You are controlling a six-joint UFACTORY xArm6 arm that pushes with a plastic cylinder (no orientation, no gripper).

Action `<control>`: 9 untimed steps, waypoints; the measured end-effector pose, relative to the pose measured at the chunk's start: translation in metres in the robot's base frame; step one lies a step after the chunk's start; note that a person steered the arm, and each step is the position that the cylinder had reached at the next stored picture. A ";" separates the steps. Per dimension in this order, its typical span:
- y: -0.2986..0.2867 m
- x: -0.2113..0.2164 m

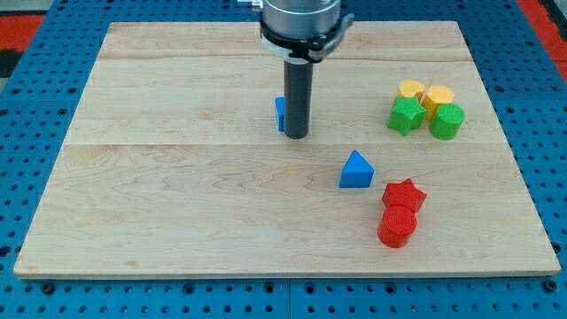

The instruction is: Move the red star and blue triangle to the center

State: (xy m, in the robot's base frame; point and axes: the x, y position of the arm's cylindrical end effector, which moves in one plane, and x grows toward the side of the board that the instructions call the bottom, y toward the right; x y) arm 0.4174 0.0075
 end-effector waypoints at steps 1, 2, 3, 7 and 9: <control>-0.001 -0.006; 0.002 -0.007; 0.033 0.001; 0.192 0.079; 0.187 0.125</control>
State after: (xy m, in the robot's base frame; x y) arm 0.5427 0.1949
